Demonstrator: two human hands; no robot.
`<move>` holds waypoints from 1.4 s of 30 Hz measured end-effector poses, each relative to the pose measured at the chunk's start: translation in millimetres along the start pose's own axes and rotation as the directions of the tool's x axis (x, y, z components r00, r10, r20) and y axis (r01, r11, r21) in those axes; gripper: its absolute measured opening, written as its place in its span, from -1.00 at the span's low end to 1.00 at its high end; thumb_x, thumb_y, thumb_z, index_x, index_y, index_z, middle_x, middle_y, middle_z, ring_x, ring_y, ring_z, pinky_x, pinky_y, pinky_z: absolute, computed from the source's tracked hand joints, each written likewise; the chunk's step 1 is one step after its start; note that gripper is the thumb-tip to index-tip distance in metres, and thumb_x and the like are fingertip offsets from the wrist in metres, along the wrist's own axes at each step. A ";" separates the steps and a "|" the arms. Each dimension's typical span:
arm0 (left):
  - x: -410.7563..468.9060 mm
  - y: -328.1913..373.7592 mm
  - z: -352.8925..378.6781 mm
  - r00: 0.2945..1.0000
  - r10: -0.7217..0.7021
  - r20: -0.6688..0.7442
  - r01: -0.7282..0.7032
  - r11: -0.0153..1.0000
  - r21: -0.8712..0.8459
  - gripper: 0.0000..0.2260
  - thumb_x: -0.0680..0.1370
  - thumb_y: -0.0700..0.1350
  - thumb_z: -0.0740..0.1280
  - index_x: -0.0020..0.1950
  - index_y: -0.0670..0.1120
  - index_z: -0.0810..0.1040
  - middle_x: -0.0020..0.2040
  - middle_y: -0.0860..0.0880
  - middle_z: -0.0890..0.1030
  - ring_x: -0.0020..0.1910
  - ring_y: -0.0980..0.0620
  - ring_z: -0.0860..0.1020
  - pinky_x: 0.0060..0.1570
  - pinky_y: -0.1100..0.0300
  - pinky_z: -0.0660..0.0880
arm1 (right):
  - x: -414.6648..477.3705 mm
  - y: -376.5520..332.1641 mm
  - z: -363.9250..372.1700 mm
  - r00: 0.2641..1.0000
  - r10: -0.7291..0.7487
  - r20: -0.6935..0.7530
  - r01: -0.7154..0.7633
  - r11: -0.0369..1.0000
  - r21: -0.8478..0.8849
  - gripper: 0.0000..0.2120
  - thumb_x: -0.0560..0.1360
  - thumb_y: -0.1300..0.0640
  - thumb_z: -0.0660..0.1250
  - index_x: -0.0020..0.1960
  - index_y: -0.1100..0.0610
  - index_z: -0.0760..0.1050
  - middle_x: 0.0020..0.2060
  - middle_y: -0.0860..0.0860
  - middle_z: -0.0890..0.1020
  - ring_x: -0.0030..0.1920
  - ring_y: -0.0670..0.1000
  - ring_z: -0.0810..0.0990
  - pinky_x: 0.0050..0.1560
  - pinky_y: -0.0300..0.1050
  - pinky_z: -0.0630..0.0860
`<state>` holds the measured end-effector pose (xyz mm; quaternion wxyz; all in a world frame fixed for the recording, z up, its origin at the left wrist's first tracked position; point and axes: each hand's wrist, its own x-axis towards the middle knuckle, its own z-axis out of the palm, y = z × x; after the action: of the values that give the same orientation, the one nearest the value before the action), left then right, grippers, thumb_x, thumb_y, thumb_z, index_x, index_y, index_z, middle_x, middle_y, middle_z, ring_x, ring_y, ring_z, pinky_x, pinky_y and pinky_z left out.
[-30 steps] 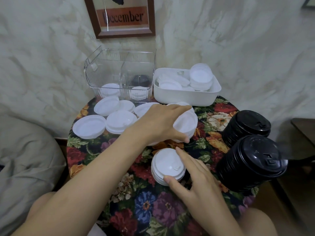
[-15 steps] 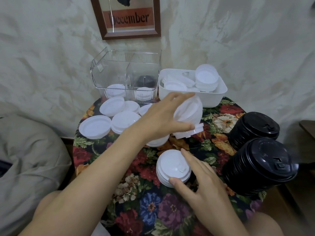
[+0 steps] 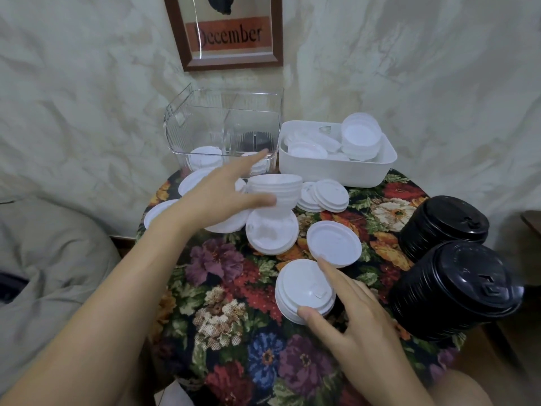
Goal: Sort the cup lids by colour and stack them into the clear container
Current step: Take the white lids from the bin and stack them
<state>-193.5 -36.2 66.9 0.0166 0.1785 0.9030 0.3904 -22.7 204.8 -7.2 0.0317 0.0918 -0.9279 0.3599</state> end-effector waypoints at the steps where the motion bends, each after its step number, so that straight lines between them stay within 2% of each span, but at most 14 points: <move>1: 3.0 -6.4 -4.8 0.997 -0.012 -0.078 0.014 1.000 0.028 -0.36 0.52 0.32 0.38 0.57 0.34 0.26 0.46 0.23 0.42 0.43 0.20 0.38 0.40 0.10 0.30 | 0.0 -0.3 -0.1 1.000 0.000 0.001 0.000 1.000 0.003 -0.34 0.45 -0.45 0.20 0.48 -0.53 0.02 0.38 -0.68 0.10 0.40 -0.54 0.04 0.25 -0.50 0.15; 2: 7.9 -15.3 -10.5 0.986 -0.012 -0.165 0.027 0.995 0.092 -0.40 0.53 0.37 0.31 0.55 0.29 0.34 0.44 0.20 0.48 0.41 0.16 0.43 0.37 0.09 0.34 | -0.2 -0.3 -0.4 1.000 0.002 0.001 -0.002 1.000 0.006 -0.36 0.47 -0.42 0.23 0.47 -0.55 0.02 0.38 -0.67 0.11 0.41 -0.52 0.06 0.26 -0.48 0.16; 4: 19.7 -33.9 -21.7 0.969 -0.049 -0.244 0.112 0.961 0.254 -0.52 0.62 0.25 0.28 0.51 0.13 0.46 0.44 0.08 0.54 0.41 0.02 0.49 0.31 0.08 0.37 | -0.3 -0.8 -0.6 1.000 0.011 0.001 -0.011 1.000 0.012 -0.36 0.48 -0.41 0.26 0.46 -0.56 0.02 0.38 -0.67 0.13 0.41 -0.51 0.07 0.26 -0.45 0.18; 7: 34.4 -53.1 -26.0 0.975 -0.178 -0.133 0.217 0.894 0.391 -0.64 0.65 0.04 0.34 0.46 0.09 0.52 0.47 0.00 0.51 0.41 -0.09 0.48 0.30 0.03 0.39 | 0.2 -2.0 -1.2 1.000 0.017 0.008 -0.017 1.000 0.014 -0.32 0.41 -0.47 0.18 0.48 -0.54 0.02 0.33 -0.73 0.08 0.37 -0.57 0.05 0.21 -0.58 0.13; 11: 43.5 -55.6 -24.2 0.988 -0.134 -0.077 0.155 0.874 0.461 -0.67 0.60 -0.03 0.42 0.38 0.10 0.59 0.45 0.04 0.50 0.36 -0.05 0.50 0.22 0.07 0.41 | 1.8 -1.8 -1.0 1.000 0.021 0.009 -0.021 1.000 0.018 -0.31 0.36 -0.51 0.14 0.46 -0.56 0.02 0.33 -0.72 0.10 0.37 -0.57 0.05 0.23 -0.49 0.17; 18: 51.1 -59.4 -20.2 0.990 -0.139 0.000 0.113 0.804 0.584 -0.62 0.59 0.13 0.42 0.37 0.04 0.62 0.49 -0.03 0.43 0.39 -0.17 0.43 0.30 -0.01 0.38 | 1.8 -0.7 -0.9 1.000 0.025 0.011 -0.026 1.000 0.016 -0.28 0.41 -0.45 0.22 0.52 -0.47 0.05 0.30 -0.74 0.09 0.34 -0.59 0.04 0.20 -0.61 0.12; 23: 51.3 -59.4 -14.5 0.995 -0.060 0.080 0.003 0.819 0.574 -0.72 0.67 0.09 0.29 0.37 0.16 0.61 0.54 0.04 0.39 0.43 -0.18 0.38 0.41 -0.11 0.32 | 2.8 0.4 -0.7 1.000 0.028 0.005 -0.028 1.000 0.009 -0.21 0.34 -0.51 0.13 0.54 -0.44 0.05 0.33 -0.68 0.12 0.35 -0.59 0.03 0.21 -0.62 0.10; 27: 51.4 -55.8 -10.5 0.995 0.025 0.097 -0.074 0.834 0.546 -0.76 0.66 0.08 0.31 0.30 0.19 0.65 0.48 0.05 0.49 0.40 -0.13 0.45 0.37 -0.12 0.38 | 2.3 1.3 0.5 1.000 0.023 0.001 -0.023 1.000 0.007 -0.27 0.45 -0.42 0.26 0.54 -0.44 0.06 0.33 -0.70 0.11 0.36 -0.57 0.04 0.20 -0.62 0.11; 29: 49.4 -54.3 -10.2 0.996 0.064 0.060 -0.085 0.856 0.510 -0.78 0.65 0.04 0.34 0.27 0.12 0.68 0.41 0.02 0.56 0.35 -0.09 0.52 0.31 0.00 0.41 | 2.2 1.9 0.8 1.000 0.027 0.007 -0.027 1.000 0.008 -0.29 0.49 -0.34 0.32 0.55 -0.44 0.05 0.34 -0.68 0.12 0.37 -0.56 0.04 0.20 -0.60 0.11; 32: 45.1 -43.8 -7.8 0.984 0.161 -0.077 -0.112 0.894 0.434 -0.79 0.65 -0.04 0.36 0.25 0.06 0.70 0.25 0.02 0.67 0.23 -0.04 0.59 0.08 0.16 0.38 | 2.4 2.5 0.9 1.000 0.024 0.013 -0.024 1.000 -0.005 -0.29 0.48 -0.40 0.28 0.54 -0.46 0.04 0.37 -0.66 0.10 0.39 -0.54 0.04 0.22 -0.58 0.12; 34: 43.0 -26.9 -2.6 0.965 0.187 -0.181 -0.105 0.916 0.388 -0.77 0.67 -0.04 0.33 0.29 0.03 0.67 0.21 0.01 0.68 0.16 -0.03 0.60 0.01 0.15 0.36 | 2.0 1.8 0.5 1.000 0.016 0.009 -0.016 1.000 -0.016 -0.28 0.42 -0.50 0.20 0.52 -0.48 0.04 0.39 -0.66 0.08 0.41 -0.51 0.05 0.23 -0.55 0.14; 36: 44.0 -5.3 6.0 0.954 0.214 -0.210 -0.124 0.920 0.372 -0.73 0.68 0.02 0.29 0.34 0.03 0.63 0.26 0.01 0.66 0.20 -0.04 0.57 0.09 0.08 0.42 | 2.0 1.6 0.2 1.000 0.014 0.005 -0.014 1.000 -0.013 -0.29 0.41 -0.50 0.19 0.50 -0.50 0.03 0.40 -0.65 0.09 0.41 -0.50 0.05 0.24 -0.52 0.15; 38: 49.2 16.9 16.6 0.946 0.284 -0.158 -0.205 0.899 0.387 -0.70 0.66 0.07 0.32 0.36 0.06 0.61 0.30 0.04 0.63 0.28 -0.03 0.54 0.20 0.06 0.43 | 2.3 1.1 0.0 1.000 0.019 0.014 -0.019 1.000 -0.003 -0.32 0.45 -0.47 0.23 0.48 -0.52 0.01 0.40 -0.64 0.09 0.41 -0.51 0.04 0.26 -0.46 0.15; 42: 75.0 58.0 46.5 0.937 0.334 0.105 -0.340 0.796 0.501 -0.57 0.59 0.15 0.40 0.44 0.09 0.54 0.33 0.04 0.61 0.34 -0.01 0.51 0.24 0.06 0.41 | 3.0 -0.3 -1.8 0.999 0.016 0.028 -0.015 1.000 -0.007 -0.32 0.47 -0.46 0.22 0.49 -0.51 -0.02 0.38 -0.66 0.05 0.40 -0.52 0.00 0.31 -0.36 0.16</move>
<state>-237.9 58.1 84.0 -0.0961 0.3363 0.9274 0.1323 -25.6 205.3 -5.3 0.0162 0.0895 -0.9302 0.3556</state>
